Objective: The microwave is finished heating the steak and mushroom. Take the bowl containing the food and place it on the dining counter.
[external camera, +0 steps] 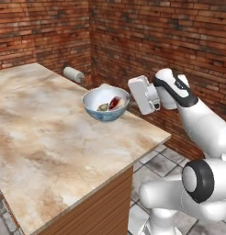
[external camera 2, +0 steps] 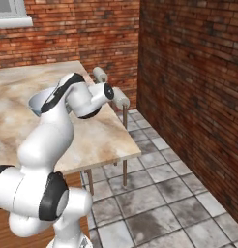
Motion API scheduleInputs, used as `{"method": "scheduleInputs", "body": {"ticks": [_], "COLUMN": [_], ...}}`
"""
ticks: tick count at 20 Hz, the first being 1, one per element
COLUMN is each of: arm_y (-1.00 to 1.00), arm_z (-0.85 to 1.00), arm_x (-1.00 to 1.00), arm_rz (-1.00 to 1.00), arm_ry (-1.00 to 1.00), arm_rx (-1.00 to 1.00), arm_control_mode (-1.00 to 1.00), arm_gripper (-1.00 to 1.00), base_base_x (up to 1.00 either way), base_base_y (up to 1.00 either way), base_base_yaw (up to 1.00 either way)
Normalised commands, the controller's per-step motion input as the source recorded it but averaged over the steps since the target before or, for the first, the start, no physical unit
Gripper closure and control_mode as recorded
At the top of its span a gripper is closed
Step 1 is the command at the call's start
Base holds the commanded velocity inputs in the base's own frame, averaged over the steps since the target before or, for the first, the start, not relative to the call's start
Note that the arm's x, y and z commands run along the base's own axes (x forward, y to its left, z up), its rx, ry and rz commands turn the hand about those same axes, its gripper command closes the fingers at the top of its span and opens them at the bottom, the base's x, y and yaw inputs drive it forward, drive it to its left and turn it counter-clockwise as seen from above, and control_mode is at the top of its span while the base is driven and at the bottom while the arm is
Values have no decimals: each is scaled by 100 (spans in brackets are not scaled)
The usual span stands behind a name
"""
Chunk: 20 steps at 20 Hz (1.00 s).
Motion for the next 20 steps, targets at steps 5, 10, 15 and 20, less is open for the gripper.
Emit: {"method": "scheduleInputs", "body": {"ticks": [5, 10, 15, 20], "arm_y": [35, 24, 33, 37], "arm_z": [-68, -77, -55, -45], "arm_x": [36, 33, 51, 60], "arm_rz": [0, 0, -1, -6], "arm_ry": [12, 3, 0, 0], "arm_rx": [-15, -13, -2, 0], "arm_control_mode": [-100, -100, -100, -100], "arm_gripper": [100, 100, 100, 100], "base_base_x": [0, 0, 0, 0], "base_base_y": [0, 0, 0, 0], "base_base_yaw": [0, 0, 0, 0]}}
